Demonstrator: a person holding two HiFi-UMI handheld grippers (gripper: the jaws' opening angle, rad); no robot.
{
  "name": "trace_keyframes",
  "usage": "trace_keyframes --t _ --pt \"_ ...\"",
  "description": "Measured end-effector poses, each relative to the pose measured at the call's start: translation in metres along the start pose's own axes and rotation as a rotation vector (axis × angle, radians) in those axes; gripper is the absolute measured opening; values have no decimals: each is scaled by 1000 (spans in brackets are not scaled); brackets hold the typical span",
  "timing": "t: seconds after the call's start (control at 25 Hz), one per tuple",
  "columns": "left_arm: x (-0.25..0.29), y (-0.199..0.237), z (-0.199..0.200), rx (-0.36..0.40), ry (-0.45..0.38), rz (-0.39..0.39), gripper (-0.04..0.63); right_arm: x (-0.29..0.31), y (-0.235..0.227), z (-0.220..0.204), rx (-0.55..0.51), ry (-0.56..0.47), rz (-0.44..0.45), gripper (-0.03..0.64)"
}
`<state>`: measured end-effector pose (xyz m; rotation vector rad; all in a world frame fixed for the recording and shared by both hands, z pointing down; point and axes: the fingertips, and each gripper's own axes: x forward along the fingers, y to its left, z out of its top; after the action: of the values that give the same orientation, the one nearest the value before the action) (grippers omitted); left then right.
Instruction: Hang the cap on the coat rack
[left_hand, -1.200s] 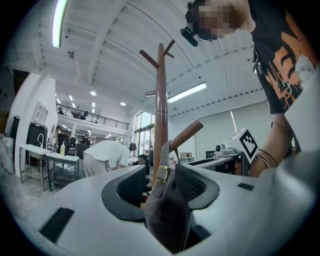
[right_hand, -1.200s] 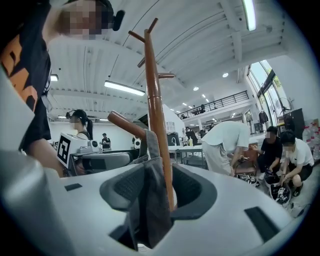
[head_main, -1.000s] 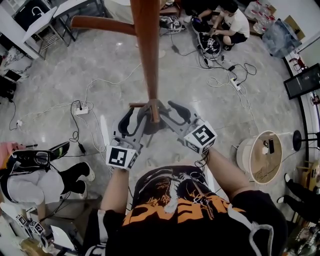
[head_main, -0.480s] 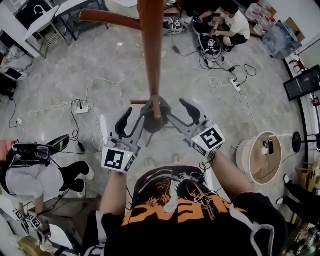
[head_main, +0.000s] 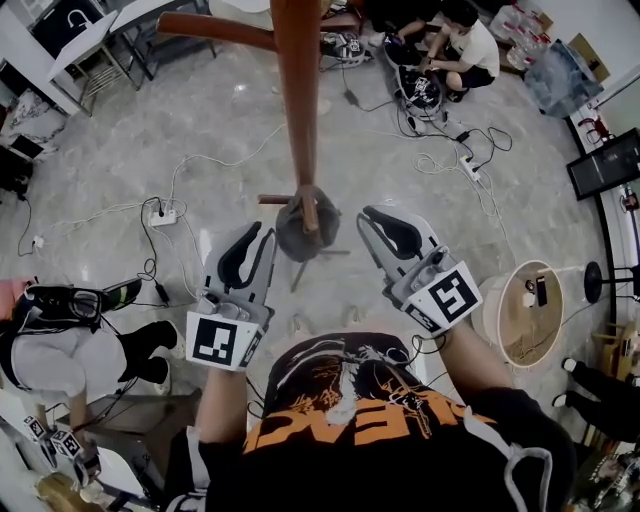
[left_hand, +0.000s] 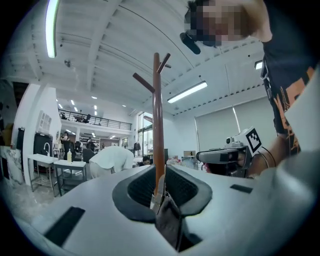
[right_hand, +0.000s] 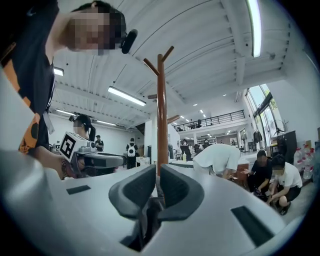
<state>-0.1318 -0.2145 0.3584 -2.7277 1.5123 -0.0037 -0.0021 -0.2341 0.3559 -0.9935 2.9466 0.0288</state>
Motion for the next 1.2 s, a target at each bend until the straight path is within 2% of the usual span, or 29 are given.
trace_keyframes --t 0.08,0.36,0.52,0.84,1.0,1.2 --pt "-9 -2 24 -7 -23 6 37 -4 9 19 0 -4 21 15" --pt "-27 -21 69 17 -78 -14 23 -23 36 66 -6 -45 70 14" --pt "-26 -24 68 -28 -53 -7 23 -20 39 78 9 -66 62 14" --pt "-23 -18 64 2 -26 -10 22 -12 29 75 25 -38 41 14" --pt "-21 -17 65 -15 -17 -3 22 -8 29 75 24 -34 44 14" --pt "-21 -11 66 -3 -27 -8 22 -2 31 76 0 -29 39 14"
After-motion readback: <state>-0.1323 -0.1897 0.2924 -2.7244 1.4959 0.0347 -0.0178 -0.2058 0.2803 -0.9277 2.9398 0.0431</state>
